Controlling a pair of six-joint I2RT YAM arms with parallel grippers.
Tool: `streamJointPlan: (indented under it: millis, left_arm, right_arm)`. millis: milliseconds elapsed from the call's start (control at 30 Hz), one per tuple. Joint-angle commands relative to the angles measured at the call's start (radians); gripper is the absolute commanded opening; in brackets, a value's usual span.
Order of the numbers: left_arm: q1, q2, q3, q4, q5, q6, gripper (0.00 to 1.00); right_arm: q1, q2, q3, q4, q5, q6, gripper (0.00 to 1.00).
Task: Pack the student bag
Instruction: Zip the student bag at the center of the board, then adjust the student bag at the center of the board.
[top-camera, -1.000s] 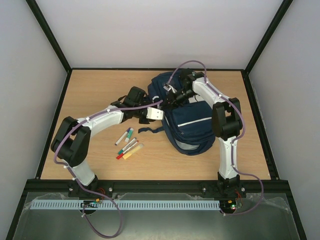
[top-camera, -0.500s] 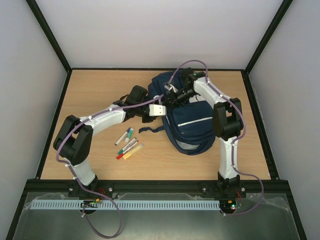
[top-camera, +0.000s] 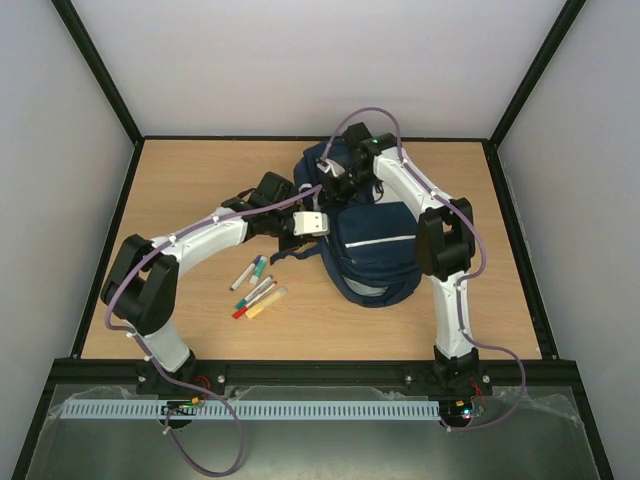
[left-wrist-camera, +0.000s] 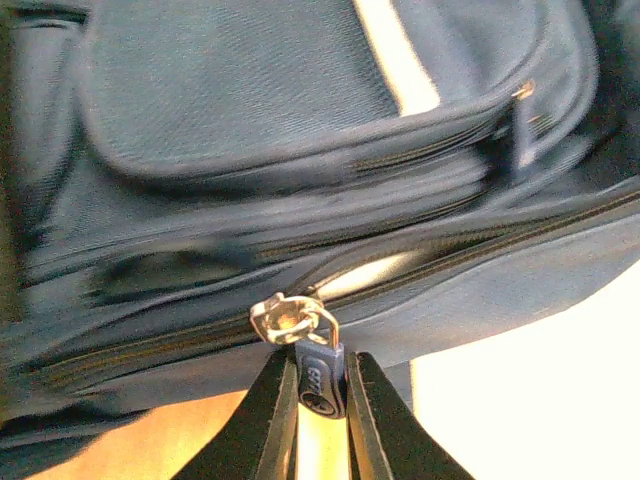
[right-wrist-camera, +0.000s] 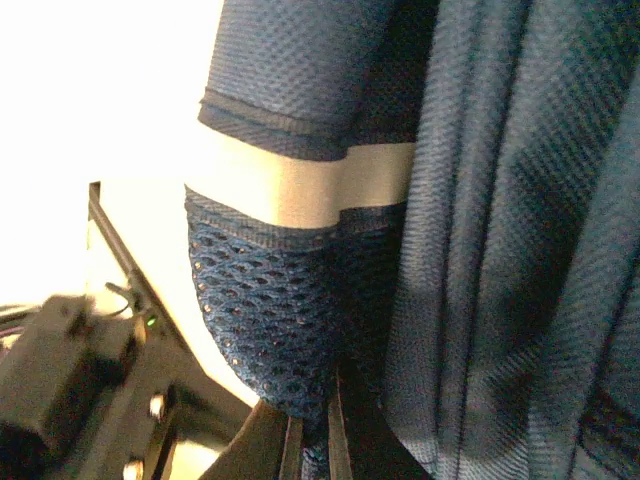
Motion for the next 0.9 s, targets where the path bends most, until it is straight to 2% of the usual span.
streamJointPlan:
  millis: [0, 233, 433, 567, 700, 867]
  left_arm:
    - [-0.033, -0.037, -0.022, -0.237, 0.109, -0.001, 0.02]
    - [-0.093, -0.016, -0.039, -0.259, 0.187, -0.096, 0.02]
    - [-0.157, -0.024, -0.084, -0.241, 0.215, -0.113, 0.03]
    - [-0.191, -0.018, -0.097, -0.211, 0.223, -0.125, 0.03]
    - [-0.201, 0.005, -0.076, -0.175, 0.216, -0.165, 0.05]
    - [-0.176, -0.003, -0.043, -0.208, 0.169, -0.148, 0.24]
  right_arm:
    - [0.019, 0.053, 0.137, 0.057, 0.141, 0.058, 0.01]
    - [0.072, 0.128, 0.185, 0.105, 0.249, 0.097, 0.01]
    - [0.087, 0.215, 0.289, 0.121, 0.357, 0.089, 0.01]
    - [0.089, 0.229, 0.302, 0.129, 0.351, 0.079, 0.01]
    - [0.087, 0.211, 0.274, 0.115, 0.271, 0.03, 0.02]
    - [0.069, 0.129, 0.215, 0.059, 0.192, -0.069, 0.35]
